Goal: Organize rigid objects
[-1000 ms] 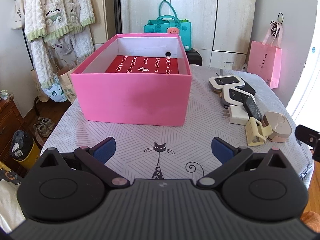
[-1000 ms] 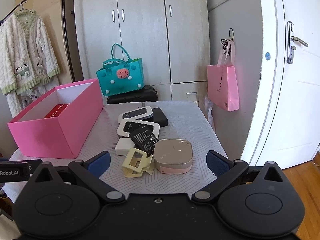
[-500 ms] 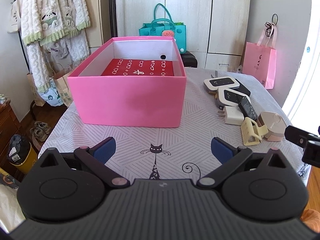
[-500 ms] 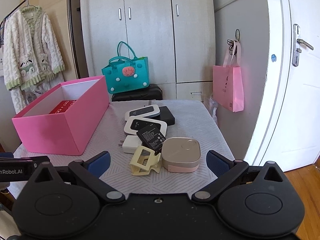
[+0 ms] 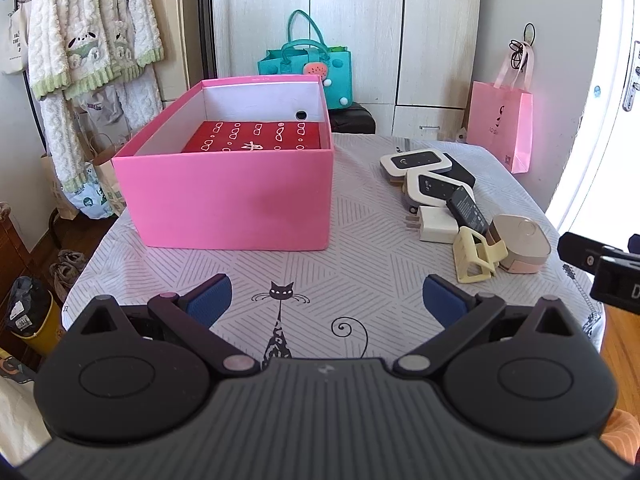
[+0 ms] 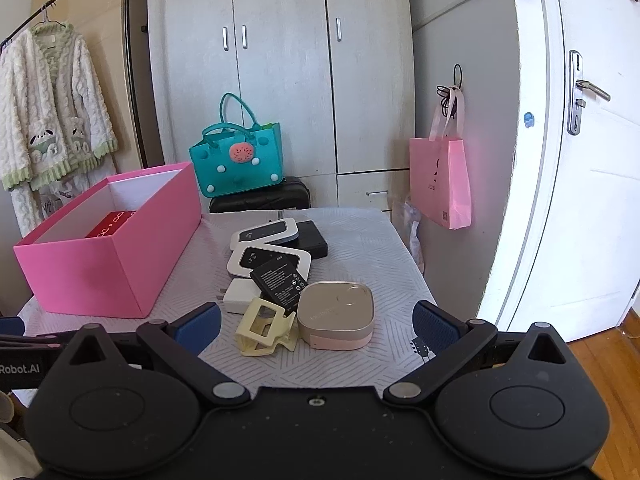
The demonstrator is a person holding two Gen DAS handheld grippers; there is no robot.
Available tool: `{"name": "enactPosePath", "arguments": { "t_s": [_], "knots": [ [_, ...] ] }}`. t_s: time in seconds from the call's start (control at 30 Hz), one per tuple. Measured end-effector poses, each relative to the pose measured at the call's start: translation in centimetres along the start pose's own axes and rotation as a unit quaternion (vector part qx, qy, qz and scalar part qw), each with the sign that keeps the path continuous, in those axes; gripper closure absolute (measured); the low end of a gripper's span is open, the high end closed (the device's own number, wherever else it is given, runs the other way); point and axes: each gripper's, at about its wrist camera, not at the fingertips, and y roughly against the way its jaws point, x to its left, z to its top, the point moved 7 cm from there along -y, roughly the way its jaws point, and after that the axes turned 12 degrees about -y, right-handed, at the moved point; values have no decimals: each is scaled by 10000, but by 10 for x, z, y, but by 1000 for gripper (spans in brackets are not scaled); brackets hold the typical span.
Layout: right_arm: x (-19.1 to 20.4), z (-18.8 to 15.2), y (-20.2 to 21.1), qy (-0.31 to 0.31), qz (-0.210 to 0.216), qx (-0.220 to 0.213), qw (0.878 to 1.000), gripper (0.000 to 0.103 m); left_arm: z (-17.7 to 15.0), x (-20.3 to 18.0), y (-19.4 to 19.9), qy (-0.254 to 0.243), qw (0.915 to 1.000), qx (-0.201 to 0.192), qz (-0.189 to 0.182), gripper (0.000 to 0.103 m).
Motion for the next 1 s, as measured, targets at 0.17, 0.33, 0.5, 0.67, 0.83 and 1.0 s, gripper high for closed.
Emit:
{"name": "enactPosePath", "arguments": {
  "t_s": [0.17,0.33,0.5,0.67,0.83,1.0],
  "knots": [
    [3,2,2,107,222,-101,9996,0,3,1,1,-26,10000,-7,48,0],
    [8,10,7,393,1171,-374,9916,0,14,5,5,-115,9999,-9,-33,0],
    [16,12,-4,934,1481,-200,9844,0,33,12,6,-337,9993,-15,-187,0],
    [9,14,-20,1003,1633,153,9814,0,52,33,-3,-719,9971,24,-260,0],
    [-4,7,-41,972,1571,509,9815,0,68,69,-15,-1051,9942,151,-188,0],
    [-18,0,-65,854,1457,853,9819,2,75,102,-26,-1060,9932,460,-159,0]
  ]
}}
